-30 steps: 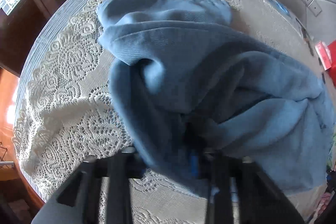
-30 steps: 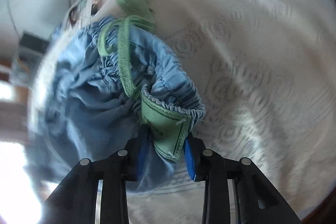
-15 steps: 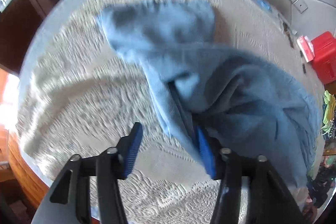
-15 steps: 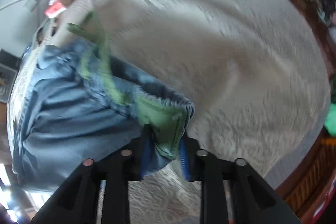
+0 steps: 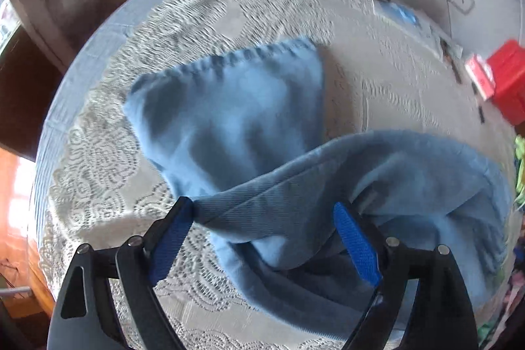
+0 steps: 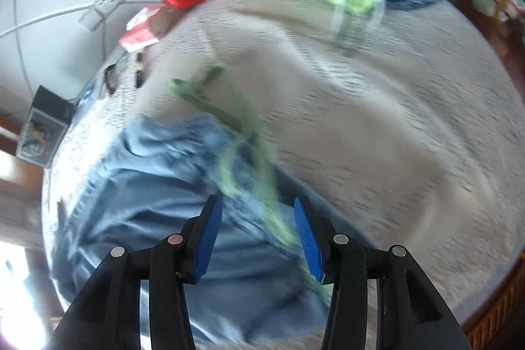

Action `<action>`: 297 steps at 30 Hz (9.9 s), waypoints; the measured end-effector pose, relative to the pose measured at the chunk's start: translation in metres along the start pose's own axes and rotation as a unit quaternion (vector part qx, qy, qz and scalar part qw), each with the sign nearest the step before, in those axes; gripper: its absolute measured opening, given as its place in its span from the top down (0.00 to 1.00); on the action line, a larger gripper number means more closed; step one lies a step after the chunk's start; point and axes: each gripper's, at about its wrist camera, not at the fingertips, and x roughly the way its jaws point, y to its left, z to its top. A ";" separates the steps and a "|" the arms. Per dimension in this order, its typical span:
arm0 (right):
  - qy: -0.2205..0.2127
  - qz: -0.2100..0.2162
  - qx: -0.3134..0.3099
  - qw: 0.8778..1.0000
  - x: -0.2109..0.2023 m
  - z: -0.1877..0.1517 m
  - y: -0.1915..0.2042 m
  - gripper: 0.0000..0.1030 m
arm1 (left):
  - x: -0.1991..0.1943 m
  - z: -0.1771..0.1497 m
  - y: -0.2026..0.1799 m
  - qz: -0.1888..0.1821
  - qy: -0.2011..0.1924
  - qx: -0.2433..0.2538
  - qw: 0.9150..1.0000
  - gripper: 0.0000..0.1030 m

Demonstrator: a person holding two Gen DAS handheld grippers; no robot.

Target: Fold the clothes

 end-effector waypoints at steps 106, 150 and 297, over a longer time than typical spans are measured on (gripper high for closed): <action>-0.007 0.129 -0.500 0.856 0.173 0.004 0.484 0.96 | 0.013 0.033 -0.027 0.037 -0.056 -0.051 0.996 0.90; 0.068 0.035 0.013 0.997 0.042 -0.041 0.004 0.49 | -0.076 -0.038 0.094 -0.156 0.001 -0.153 0.976 0.00; 0.083 -0.126 -0.162 0.975 0.064 0.091 0.024 0.53 | -0.103 0.233 0.018 0.122 -0.212 -0.007 0.969 0.97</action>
